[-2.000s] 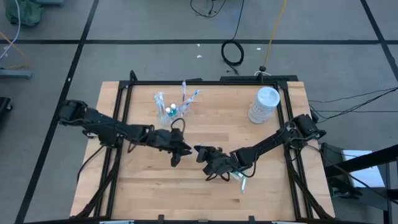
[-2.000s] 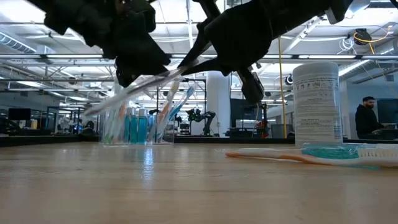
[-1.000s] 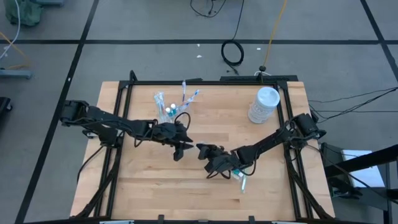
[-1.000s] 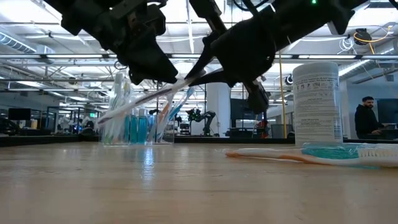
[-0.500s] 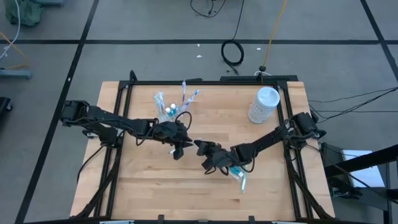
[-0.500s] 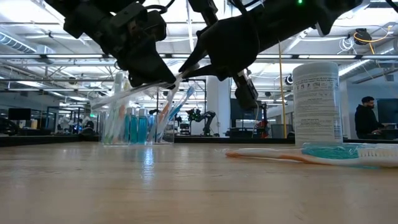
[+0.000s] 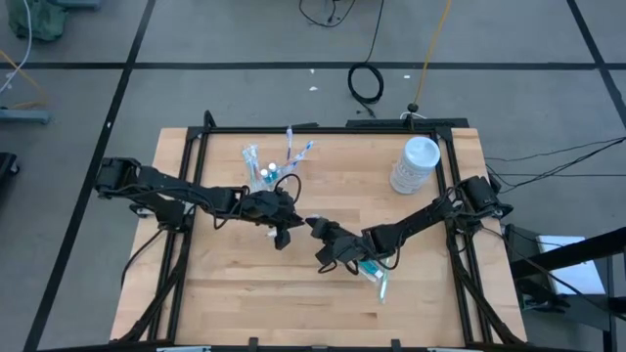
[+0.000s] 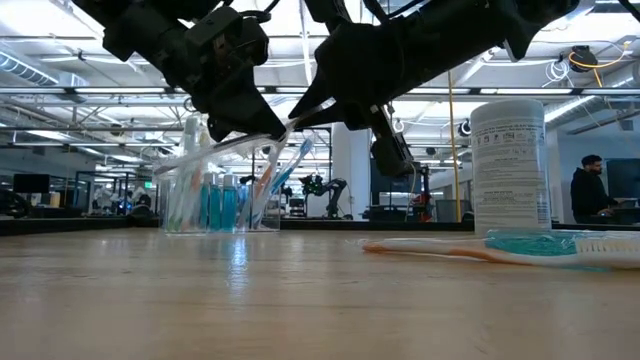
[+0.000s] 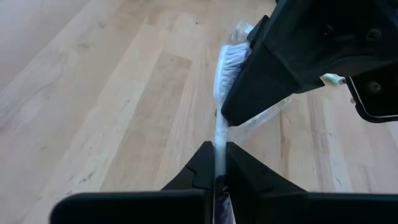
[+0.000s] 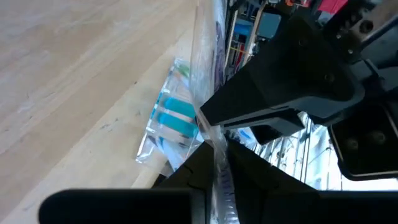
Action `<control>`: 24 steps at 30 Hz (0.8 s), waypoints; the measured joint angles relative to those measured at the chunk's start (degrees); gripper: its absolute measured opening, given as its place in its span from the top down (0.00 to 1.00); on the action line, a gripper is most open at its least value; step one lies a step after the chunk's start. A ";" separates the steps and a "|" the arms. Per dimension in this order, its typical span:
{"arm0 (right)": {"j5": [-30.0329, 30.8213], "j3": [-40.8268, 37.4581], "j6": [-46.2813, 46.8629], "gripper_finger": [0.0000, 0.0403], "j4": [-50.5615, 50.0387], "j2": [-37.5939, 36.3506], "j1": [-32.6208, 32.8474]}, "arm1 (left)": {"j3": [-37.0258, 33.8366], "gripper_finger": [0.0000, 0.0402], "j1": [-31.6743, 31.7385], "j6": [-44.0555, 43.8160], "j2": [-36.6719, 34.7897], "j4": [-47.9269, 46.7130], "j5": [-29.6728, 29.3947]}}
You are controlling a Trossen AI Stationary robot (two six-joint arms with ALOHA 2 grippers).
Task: Pick & Place toothbrushing station
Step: Put the purple toothbrush into the transparent organizer
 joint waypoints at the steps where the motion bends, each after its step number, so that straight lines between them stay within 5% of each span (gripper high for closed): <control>1: 0.00 0.00 0.14 0.92 -0.08 0.00 0.15 | 0.00 0.97 0.05 0.01 0.00 -0.03 -0.08; 8: 0.33 0.02 -0.08 0.85 -0.76 0.00 0.29 | -0.02 0.93 0.89 -0.40 0.02 -0.28 -0.23; 15: 1.18 0.02 11.10 0.72 -0.97 0.00 1.08 | -0.02 0.97 2.07 -1.66 0.04 -0.17 -1.35; 20: 10.40 0.02 14.22 0.69 -1.28 -0.41 4.26 | -0.03 0.95 3.04 -3.49 0.04 0.08 -4.96; 24: 11.54 0.04 27.06 0.70 -6.24 -3.12 5.81 | -0.07 0.97 3.89 -1.77 0.04 5.46 -10.83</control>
